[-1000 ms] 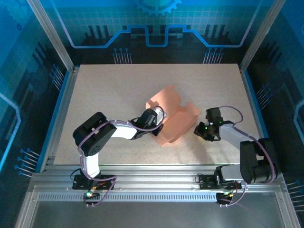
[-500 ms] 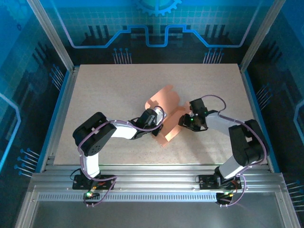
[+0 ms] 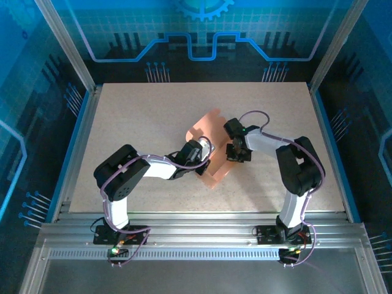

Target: Fold the paper box

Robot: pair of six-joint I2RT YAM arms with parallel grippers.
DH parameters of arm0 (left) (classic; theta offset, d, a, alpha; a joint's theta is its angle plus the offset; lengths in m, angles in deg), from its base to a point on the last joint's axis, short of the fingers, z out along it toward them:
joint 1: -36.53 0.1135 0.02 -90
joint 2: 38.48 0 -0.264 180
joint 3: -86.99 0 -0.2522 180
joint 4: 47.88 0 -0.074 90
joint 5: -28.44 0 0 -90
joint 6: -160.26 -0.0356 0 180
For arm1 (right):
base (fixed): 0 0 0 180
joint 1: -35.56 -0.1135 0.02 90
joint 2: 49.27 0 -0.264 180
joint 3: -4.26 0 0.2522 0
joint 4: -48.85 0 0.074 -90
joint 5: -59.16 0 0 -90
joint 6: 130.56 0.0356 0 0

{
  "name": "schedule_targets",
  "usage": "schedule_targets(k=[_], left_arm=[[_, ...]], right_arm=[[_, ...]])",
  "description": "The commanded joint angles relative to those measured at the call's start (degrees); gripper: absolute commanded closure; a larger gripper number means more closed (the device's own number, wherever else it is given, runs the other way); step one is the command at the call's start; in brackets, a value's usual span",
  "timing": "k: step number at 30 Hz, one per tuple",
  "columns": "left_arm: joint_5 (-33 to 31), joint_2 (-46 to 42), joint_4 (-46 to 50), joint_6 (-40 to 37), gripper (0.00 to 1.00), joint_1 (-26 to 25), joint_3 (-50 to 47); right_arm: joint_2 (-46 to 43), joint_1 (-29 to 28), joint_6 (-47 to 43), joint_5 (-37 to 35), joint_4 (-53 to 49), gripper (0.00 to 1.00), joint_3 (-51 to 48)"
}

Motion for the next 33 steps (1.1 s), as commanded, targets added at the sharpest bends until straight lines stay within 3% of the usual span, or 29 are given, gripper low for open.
schedule_targets(k=[1,5,8,11,15,20,26,30,33], left_arm=[[1.4,1.9,6.9,-0.1,0.95,0.4,-2.1],[3.9,2.2,7.0,2.4,0.95,1.6,-1.8],[4.0,2.9,8.0,5.2,0.95,2.1,-1.0],[8.2,3.6,5.8,10.4,0.96,4.0,-1.2],[13.4,4.4,2.8,14.9,0.96,5.9,-2.0],[18.0,5.7,2.3,17.6,0.96,7.2,-1.2],[25.3,6.7,-4.3,22.8,0.97,9.9,-2.9],[25.6,6.7,-4.5,23.1,0.97,10.3,-3.0],[25.8,6.5,-4.6,23.2,0.96,10.3,-3.0]], right_arm=[[2.8,-1.3,2.7,3.3,2.3,0.84,-5.7],[-4.9,0.0,3.0,3.6,7.5,0.59,-9.7],[-9.3,1.0,2.1,2.6,9.0,0.52,-11.3],[-15.2,4.9,3.6,10.0,19.4,0.45,-19.5],[-18.5,9.8,6.7,20.7,32.4,0.43,-27.6],[-16.7,11.7,8.0,27.9,43.3,0.42,-31.4],[-13.2,11.9,10.3,32.9,53.8,0.43,-31.7],[-12.7,11.8,12.2,36.7,60.6,0.43,-32.0],[-14.6,11.4,11.1,36.0,59.4,0.44,-31.6]])
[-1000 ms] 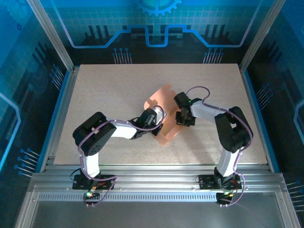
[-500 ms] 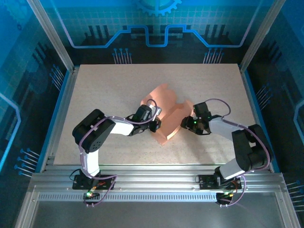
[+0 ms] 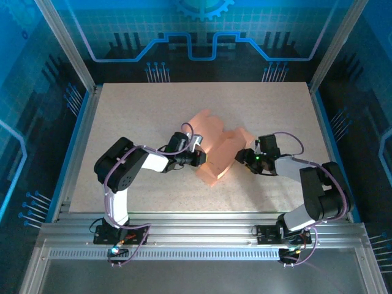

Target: Fold the paper box

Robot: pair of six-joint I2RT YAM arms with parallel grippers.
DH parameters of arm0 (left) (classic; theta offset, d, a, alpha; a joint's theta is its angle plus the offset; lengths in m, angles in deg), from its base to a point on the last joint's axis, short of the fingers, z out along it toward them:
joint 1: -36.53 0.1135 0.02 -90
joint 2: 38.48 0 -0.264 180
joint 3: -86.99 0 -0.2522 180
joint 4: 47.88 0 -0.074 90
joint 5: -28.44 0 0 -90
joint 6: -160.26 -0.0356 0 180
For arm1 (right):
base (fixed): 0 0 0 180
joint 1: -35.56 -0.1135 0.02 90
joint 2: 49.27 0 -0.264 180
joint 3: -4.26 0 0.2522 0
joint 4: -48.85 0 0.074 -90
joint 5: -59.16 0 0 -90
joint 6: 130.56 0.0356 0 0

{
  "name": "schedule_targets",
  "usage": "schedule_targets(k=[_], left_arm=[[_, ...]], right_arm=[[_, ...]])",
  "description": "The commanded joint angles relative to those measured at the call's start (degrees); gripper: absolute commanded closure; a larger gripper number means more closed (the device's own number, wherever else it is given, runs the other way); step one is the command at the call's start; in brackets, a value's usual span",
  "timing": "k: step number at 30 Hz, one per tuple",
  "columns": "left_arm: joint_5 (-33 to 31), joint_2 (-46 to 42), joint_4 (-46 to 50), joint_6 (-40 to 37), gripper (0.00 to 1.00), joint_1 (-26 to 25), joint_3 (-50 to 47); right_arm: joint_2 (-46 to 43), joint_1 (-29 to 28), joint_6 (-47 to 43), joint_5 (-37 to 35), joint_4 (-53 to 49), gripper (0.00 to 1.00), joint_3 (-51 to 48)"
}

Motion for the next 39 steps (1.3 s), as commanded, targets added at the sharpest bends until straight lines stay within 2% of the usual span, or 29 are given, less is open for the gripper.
schedule_targets(k=[1,9,14,16,19,21,25,28,34,39], left_arm=[[2.0,2.5,3.3,2.4,0.97,0.2,-2.4],[7.5,2.0,-5.9,11.2,0.98,3.6,-4.3],[12.8,3.8,-16.8,20.5,0.98,5.7,-5.3],[12.9,3.8,-17.9,22.1,0.99,5.8,-5.4],[12.9,3.7,-17.3,23.0,0.99,6.1,-5.0],[13.0,4.0,-18.8,25.2,0.99,6.6,-5.3],[14.9,5.1,-25.6,31.6,0.99,8.4,-5.8],[15.7,4.4,-26.8,33.6,0.99,8.4,-5.2],[17.3,2.4,-34.3,42.9,1.0,8.7,-4.0],[17.3,-0.8,-37.1,48.0,0.99,9.0,-2.6]], right_arm=[[2.8,-3.3,-0.2,9.3,19.9,0.44,0.3],[-5.6,-2.9,-3.8,6.4,13.1,0.42,-1.2],[-7.3,-1.4,-3.2,9.3,15.5,0.42,-1.9],[-8.3,-1.4,-2.9,10.5,17.4,0.42,-1.6],[-11.6,-1.3,-3.3,11.7,20.2,0.31,-1.9],[-14.9,-0.9,-4.5,10.9,18.1,0.29,-1.9],[-23.7,2.8,-3.8,6.4,12.8,0.25,-5.2],[-28.1,6.9,-3.4,4.5,6.9,0.2,-7.2],[-30.1,13.2,0.7,7.2,7.7,0.23,-12.8],[-27.6,15.3,4.2,9.7,12.0,0.26,-14.6]])
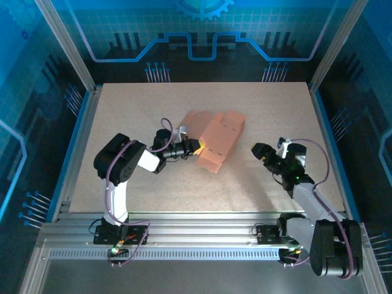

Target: Fold the paper box

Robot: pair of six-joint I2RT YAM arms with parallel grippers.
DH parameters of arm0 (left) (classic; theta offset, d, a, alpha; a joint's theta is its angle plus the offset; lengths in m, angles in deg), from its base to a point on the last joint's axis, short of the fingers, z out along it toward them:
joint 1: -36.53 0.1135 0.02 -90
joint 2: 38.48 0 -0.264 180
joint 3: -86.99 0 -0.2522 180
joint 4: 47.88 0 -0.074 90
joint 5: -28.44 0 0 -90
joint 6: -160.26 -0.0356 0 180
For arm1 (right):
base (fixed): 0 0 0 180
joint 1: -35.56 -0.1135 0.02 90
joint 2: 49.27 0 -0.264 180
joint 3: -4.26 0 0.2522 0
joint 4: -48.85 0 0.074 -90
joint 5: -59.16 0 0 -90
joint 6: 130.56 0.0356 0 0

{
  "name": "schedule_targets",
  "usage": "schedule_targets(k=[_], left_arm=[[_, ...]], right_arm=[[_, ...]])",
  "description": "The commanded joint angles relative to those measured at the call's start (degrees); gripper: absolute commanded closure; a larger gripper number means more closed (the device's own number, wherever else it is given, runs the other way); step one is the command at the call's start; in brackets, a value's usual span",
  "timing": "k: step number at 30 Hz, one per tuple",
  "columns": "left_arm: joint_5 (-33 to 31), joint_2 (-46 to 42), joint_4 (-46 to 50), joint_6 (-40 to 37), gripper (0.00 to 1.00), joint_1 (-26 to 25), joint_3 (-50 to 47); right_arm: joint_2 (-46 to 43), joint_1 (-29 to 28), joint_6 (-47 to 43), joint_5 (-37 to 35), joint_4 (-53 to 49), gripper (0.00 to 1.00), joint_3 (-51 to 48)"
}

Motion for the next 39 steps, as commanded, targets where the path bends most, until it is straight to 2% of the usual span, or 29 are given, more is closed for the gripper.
schedule_targets(k=[1,7,13,26,31,35,36,39], left_arm=[[2.3,-4.9,-5.1,5.1,0.99,0.5,2.5],[3.3,-6.8,-4.8,6.7,0.98,0.4,3.6],[3.6,-8.0,-4.5,6.4,0.98,-0.4,3.6],[4.8,-9.0,-7.2,7.6,0.98,-0.6,3.0],[5.5,-9.3,-7.5,7.6,0.98,-0.6,3.4],[5.7,-9.4,-7.6,6.8,0.98,-0.6,3.4],[5.6,-9.6,-7.4,6.1,0.98,-0.6,3.2],[4.8,-10.7,-4.2,1.8,0.98,-0.7,2.6]], right_arm=[[2.3,1.2,3.4,3.5,4.8,0.26,-0.2],[8.0,-0.6,5.8,9.6,13.9,0.27,3.2],[13.7,-4.9,9.1,10.7,20.5,0.27,8.2],[21.3,-11.4,10.1,10.4,21.9,0.28,17.1],[23.5,-12.6,10.0,10.9,21.2,0.48,19.5],[24.7,-13.9,9.7,10.9,20.6,0.87,21.2],[24.6,-14.1,9.6,10.6,20.2,1.0,21.3],[22.8,-14.0,7.6,8.9,18.1,1.0,20.1]])
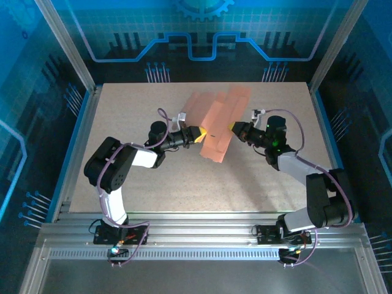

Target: Fold the paper box

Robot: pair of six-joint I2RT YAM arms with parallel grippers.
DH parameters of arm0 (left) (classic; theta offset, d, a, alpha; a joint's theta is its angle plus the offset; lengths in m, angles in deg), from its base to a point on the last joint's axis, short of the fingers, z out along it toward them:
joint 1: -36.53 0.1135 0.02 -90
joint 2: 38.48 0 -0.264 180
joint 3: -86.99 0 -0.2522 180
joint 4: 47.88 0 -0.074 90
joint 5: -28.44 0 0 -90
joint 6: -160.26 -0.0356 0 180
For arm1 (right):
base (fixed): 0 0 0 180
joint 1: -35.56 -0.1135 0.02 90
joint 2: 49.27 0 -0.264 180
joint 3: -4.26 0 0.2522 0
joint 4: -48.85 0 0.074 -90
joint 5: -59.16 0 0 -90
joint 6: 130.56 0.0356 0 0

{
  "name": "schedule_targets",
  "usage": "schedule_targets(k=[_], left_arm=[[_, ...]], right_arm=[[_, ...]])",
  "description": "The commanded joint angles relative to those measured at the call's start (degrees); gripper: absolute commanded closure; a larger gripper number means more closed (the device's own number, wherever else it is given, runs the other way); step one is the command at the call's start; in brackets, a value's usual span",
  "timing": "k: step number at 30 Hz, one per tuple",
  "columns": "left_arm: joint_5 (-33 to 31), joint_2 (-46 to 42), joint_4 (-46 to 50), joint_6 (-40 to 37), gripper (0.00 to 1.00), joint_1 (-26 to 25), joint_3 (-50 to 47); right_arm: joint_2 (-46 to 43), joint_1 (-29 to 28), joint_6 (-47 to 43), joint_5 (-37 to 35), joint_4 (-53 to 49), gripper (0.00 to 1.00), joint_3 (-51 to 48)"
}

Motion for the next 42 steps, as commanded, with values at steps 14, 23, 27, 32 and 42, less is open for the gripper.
schedule_targets(k=[14,23,27,32,42], left_arm=[[1.7,-3.0,3.2,-12.6,0.98,-0.9,-1.9],[2.3,-3.0,4.2,-13.9,0.98,-0.9,-2.5],[2.6,-3.0,3.7,-13.6,0.98,-0.9,-2.6],[2.9,-2.9,3.5,-13.2,0.98,-1.0,-2.6],[2.4,-3.3,3.8,-15.7,0.98,-1.0,-3.1]], right_arm=[[-5.4,4.3,-6.4,0.9,-7.5,1.0,4.5],[-6.1,5.6,-8.1,0.7,-10.5,0.46,7.0],[-6.0,6.6,-8.5,1.4,-11.4,0.66,8.5],[-5.6,6.5,-9.1,2.9,-11.9,0.54,9.5],[-7.2,5.8,-12.7,0.6,-17.2,0.17,10.0]])
